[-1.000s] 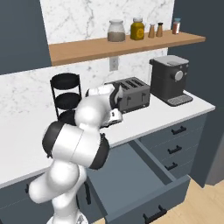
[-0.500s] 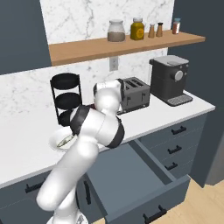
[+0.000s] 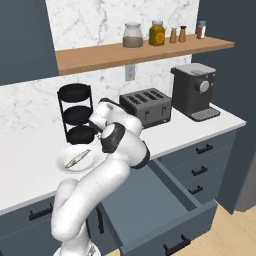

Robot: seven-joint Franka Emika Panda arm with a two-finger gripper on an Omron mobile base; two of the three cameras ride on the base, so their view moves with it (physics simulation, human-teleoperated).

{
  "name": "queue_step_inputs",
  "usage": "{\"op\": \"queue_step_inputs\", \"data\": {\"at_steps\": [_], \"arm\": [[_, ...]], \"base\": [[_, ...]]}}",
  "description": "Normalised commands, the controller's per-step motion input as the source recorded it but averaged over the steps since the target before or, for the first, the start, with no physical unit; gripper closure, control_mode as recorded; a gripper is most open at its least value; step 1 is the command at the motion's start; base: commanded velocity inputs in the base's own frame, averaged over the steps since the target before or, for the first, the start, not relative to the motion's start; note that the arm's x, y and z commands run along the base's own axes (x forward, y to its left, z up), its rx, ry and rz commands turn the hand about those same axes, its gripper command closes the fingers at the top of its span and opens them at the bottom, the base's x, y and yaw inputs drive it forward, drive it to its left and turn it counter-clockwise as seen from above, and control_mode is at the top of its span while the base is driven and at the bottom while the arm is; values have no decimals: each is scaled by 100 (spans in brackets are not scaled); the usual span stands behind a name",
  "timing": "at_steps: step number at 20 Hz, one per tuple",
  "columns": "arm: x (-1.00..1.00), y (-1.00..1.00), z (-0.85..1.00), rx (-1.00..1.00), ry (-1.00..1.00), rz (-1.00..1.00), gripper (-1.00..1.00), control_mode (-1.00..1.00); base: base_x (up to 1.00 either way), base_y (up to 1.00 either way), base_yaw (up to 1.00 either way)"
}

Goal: Pick up the knife from the drawer and place it on the cutting board. Then place the meat from the plate to the cutting board.

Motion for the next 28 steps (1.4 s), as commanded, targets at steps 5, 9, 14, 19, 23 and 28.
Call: {"op": "queue_step_inputs", "data": {"at_steps": [5,9,14,19,23,28], "arm": [[-17,-21,11,0,0,0,-100,-100],[-11,-27,32,0,0,0,-100,-100],[-12,-31,61,2,0,0,-100,-100],[-100,0,100,12,6,0,-100,-100],[-100,0,100,14,15,0,-100,-100],[-99,-4,100,17,16,-1,-100,-100]], "base": [[0,0,0],[0,0,0],[0,0,0],[0,0,0],[0,0,0],[0,0,0]]}}
